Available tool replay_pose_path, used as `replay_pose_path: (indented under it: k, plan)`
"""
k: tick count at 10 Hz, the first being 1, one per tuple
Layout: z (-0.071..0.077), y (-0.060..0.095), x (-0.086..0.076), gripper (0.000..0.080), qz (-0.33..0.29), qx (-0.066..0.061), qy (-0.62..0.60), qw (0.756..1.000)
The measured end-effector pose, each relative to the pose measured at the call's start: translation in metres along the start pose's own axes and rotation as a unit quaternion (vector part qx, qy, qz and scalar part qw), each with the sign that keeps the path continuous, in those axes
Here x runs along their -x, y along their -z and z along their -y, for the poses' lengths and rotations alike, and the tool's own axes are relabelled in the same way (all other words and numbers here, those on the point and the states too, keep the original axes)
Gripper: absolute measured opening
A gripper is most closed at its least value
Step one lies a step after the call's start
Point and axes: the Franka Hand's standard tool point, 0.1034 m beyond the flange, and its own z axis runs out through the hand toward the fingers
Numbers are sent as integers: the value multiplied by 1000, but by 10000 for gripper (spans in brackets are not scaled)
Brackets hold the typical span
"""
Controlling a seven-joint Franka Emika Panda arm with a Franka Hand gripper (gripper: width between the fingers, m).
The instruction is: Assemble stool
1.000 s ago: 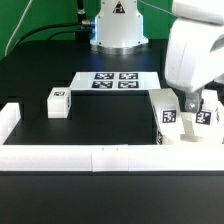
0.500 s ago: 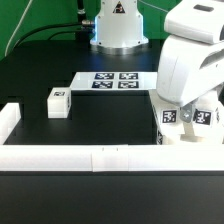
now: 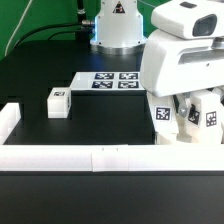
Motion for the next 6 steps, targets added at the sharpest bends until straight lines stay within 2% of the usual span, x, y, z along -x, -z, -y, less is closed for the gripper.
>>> replay_pose_path:
  k: [2, 3, 5, 6]
  plan:
    - [0, 0, -1, 334, 5, -7, -112, 994]
    - [0, 0, -2, 334, 10, -18, -160, 987]
    - [-3, 0, -4, 335, 14, -68, -273, 960]
    - [1, 1, -5, 335, 14, -56, -285, 957]
